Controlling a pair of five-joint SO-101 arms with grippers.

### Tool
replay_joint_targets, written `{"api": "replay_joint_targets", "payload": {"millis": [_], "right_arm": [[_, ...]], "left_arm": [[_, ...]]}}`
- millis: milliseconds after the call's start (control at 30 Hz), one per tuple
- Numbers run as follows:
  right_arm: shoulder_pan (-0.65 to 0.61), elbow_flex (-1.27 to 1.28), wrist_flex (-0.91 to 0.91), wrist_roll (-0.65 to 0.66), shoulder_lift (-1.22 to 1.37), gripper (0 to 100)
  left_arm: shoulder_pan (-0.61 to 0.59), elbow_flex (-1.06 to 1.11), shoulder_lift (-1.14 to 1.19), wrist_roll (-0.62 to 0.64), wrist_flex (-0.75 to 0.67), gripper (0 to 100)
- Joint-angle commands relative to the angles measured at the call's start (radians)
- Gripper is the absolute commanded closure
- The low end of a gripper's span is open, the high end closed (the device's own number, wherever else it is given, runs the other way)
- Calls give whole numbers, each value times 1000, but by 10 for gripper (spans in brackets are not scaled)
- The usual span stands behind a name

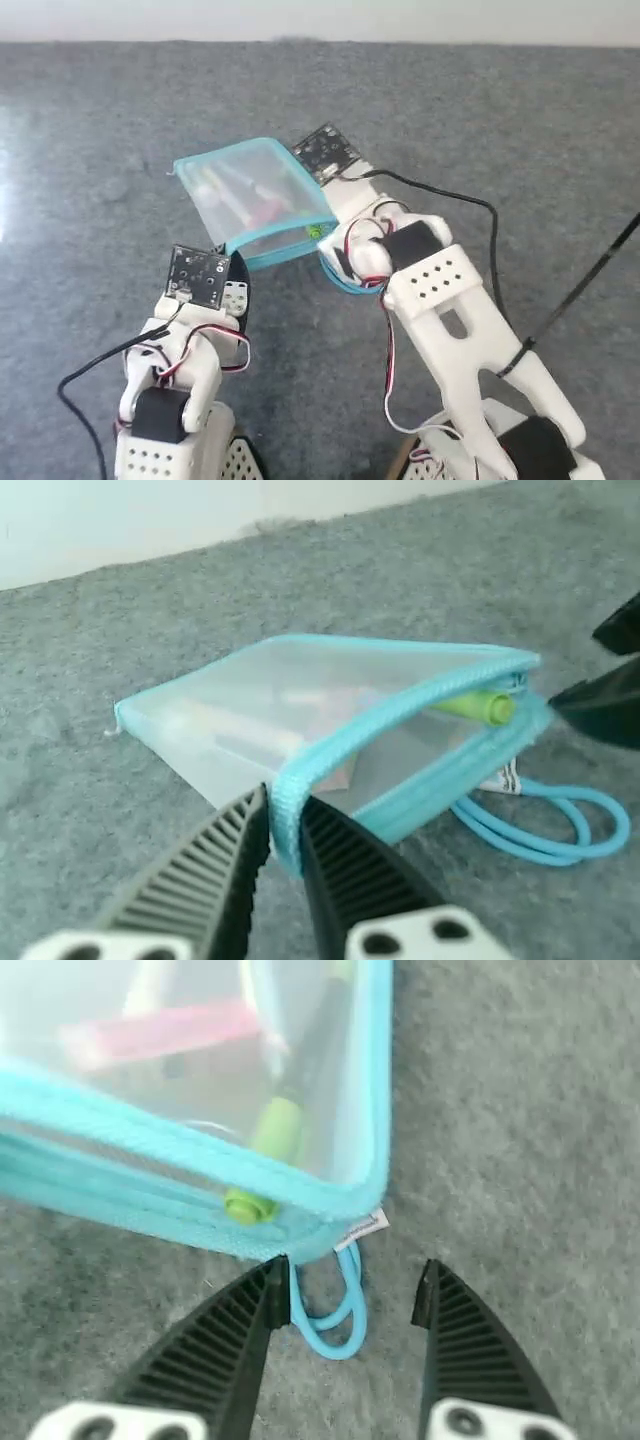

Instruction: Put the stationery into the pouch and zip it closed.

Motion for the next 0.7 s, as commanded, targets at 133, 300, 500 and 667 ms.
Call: {"api": "replay_joint_targets", "payload": {"millis": [133, 300, 500, 667], "right_arm": [[111, 94, -125, 34, -27, 790], [8, 236, -251, 43, -56, 790], [-10, 353, -343, 43, -180, 790], [-31, 419, -317, -17, -262, 790]], "left_arm": [[-92, -50, 2, 21, -117, 988], [-94, -36, -2, 20, -104, 988], [-98, -35, -2, 20, -103, 988], [-98, -33, -2, 20, -103, 988]]}}
